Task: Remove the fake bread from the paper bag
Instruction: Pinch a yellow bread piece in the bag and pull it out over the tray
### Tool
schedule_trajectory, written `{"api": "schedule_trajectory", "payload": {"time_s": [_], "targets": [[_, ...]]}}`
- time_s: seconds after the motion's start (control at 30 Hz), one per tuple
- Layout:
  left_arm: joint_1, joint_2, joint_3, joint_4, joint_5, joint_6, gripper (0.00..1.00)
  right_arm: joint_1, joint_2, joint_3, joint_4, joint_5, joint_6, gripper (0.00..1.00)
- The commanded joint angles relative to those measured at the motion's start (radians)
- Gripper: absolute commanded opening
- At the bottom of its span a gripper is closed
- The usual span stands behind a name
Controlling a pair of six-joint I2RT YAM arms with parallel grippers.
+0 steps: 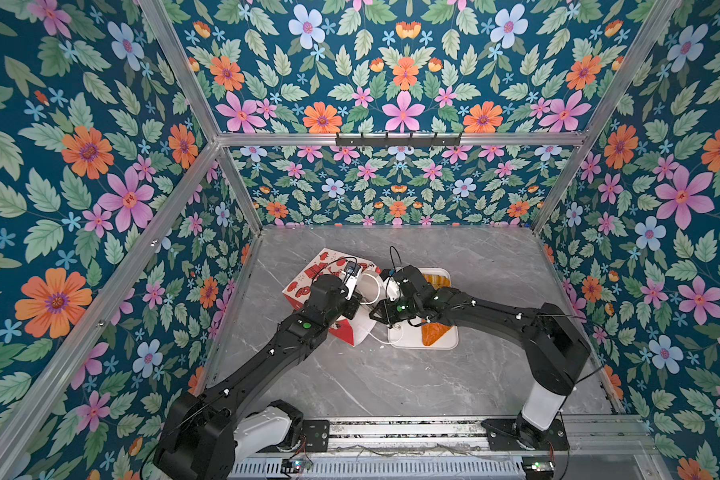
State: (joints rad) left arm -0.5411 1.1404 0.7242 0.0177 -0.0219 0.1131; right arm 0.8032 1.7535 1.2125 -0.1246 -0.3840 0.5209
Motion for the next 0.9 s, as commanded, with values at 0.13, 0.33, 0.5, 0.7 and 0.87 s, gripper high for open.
{"api": "schedule_trajectory", "payload": {"time_s": [0.13,0.33,0.5,0.7,0.87], "targets": [[0.001,0.022,0.004,0.070,-0.064,-0.004,0.00,0.000,-0.170,-0.078,-0.095,0.014,0.017,0.16],[0.001,0.049,0.010,0.100,-0.124,-0.013,0.00,-0.002,-0.311,-0.174,-0.158,0.014,0.042,0.16],[0.001,0.066,0.015,0.121,-0.162,-0.023,0.00,-0.010,-0.434,-0.269,-0.179,-0.014,0.085,0.16],[0.001,0.082,0.015,0.140,-0.204,-0.030,0.00,-0.016,-0.611,-0.365,-0.238,0.011,0.133,0.16],[0.001,0.091,0.006,0.155,-0.250,-0.036,0.00,-0.018,-0.765,-0.403,-0.369,0.057,0.159,0.16]]}}
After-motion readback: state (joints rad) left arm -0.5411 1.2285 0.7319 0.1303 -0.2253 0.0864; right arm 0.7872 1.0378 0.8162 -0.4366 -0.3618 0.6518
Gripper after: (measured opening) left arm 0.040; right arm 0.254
